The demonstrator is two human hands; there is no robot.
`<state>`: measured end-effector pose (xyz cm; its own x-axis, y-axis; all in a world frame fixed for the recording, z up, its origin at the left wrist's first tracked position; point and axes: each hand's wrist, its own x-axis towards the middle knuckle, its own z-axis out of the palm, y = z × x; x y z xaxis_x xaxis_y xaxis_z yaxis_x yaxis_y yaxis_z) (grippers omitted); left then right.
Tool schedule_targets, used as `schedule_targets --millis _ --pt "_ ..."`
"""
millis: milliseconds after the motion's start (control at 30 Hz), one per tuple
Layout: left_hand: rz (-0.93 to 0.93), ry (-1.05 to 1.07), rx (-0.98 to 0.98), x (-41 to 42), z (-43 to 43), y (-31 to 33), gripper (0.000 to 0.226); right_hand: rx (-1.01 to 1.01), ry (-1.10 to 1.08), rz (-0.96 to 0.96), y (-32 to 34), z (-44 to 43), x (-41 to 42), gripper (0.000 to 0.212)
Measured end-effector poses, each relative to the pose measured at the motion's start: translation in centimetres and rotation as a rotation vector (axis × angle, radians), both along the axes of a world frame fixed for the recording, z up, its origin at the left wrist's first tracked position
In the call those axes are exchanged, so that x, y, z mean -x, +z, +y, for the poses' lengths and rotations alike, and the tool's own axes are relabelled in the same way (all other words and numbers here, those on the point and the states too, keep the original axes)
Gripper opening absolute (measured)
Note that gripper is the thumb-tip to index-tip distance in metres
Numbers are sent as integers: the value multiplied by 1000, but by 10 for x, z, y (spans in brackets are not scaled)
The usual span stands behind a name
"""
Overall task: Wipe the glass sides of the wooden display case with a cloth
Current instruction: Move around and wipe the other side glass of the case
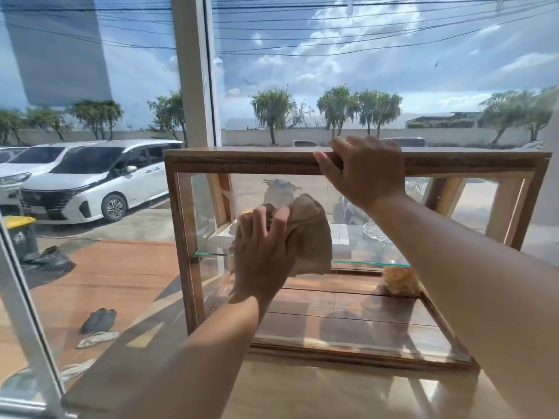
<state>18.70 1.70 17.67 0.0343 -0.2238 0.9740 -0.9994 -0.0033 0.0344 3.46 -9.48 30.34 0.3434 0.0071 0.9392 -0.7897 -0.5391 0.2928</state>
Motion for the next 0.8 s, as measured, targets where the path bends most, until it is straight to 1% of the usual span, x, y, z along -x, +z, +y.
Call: schedule_targets --millis 100,233,267,300,367,400,433,533,667,733,800 --pt "-133 98 147 0 -20 36 25 19 -9 -28 -1 -1 -1 49" --pt "-220 204 265 -2 -35 37 13 11 -2 -36 -2 -2 -2 47" --pt "-227 218 262 -3 -36 33 13 10 0 -41 -2 -2 -2 47" --pt "-231 230 245 -5 -37 28 19 9 2 -44 -1 -2 -2 47" --pt "-249 239 189 -8 -39 20 40 1 -2 -40 -1 -2 -1 48" --pt "-262 245 169 -8 -41 16 47 -6 -5 -37 -2 -2 -1 49" --pt "-276 258 167 -8 -43 15 49 -9 -7 -35 -2 -2 -1 50" --pt "-318 272 193 -4 -47 16 40 6 -14 -20 -3 -4 -1 50" --pt "-349 221 192 -3 -41 27 31 44 -13 -16 -3 -3 0 45" --pt "-347 201 175 -3 -37 36 30 51 -11 -19 -3 -3 0 43" --pt "-348 228 173 -6 -32 43 30 46 -14 -12 -3 -3 0 44"
